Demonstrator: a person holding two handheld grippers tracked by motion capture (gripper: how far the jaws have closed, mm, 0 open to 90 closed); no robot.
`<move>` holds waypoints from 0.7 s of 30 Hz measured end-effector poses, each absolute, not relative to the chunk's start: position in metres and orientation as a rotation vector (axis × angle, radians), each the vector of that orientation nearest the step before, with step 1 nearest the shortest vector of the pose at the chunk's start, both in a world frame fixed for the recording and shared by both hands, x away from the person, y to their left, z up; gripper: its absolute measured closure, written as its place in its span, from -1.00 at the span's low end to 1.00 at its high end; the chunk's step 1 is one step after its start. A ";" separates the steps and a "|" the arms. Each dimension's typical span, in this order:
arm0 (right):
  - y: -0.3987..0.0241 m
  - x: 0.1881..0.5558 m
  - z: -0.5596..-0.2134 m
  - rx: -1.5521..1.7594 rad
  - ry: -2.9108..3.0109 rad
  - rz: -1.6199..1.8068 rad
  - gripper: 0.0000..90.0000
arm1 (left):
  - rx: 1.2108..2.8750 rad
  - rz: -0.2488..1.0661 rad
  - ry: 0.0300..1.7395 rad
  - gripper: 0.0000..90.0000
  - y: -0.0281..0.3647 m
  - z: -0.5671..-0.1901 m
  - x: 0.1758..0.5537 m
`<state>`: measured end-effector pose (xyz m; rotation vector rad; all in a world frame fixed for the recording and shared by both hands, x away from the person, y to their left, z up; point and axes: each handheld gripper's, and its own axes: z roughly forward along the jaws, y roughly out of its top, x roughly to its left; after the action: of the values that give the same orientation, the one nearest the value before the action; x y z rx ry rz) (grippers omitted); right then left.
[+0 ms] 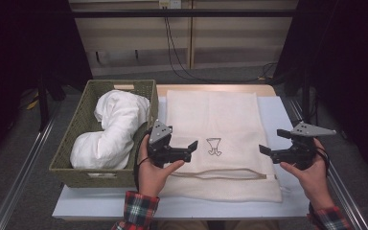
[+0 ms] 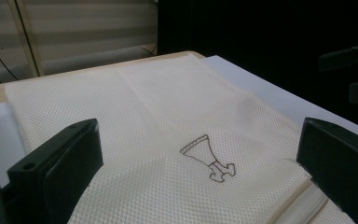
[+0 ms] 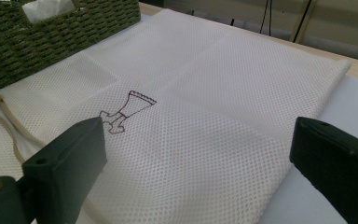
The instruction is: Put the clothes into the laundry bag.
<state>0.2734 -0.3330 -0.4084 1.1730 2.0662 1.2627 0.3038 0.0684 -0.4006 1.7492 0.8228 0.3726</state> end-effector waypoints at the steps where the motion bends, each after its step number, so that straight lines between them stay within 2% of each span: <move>1: -0.333 0.274 -0.409 1.169 2.070 1.267 -0.94 | 1.751 0.372 0.825 -1.00 0.068 -0.401 0.304; 12: -0.326 0.276 -0.412 1.154 2.102 1.251 -0.94 | 1.781 0.382 0.828 -1.00 0.065 -0.405 0.301; 21: -0.304 0.281 -0.421 1.078 2.192 1.238 -0.97 | 1.771 0.394 0.844 -1.00 0.067 -0.404 0.298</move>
<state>0.2809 -0.3045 -0.4208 1.0780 2.1923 1.2378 0.2983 0.0674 -0.4039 1.7705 0.8437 0.3939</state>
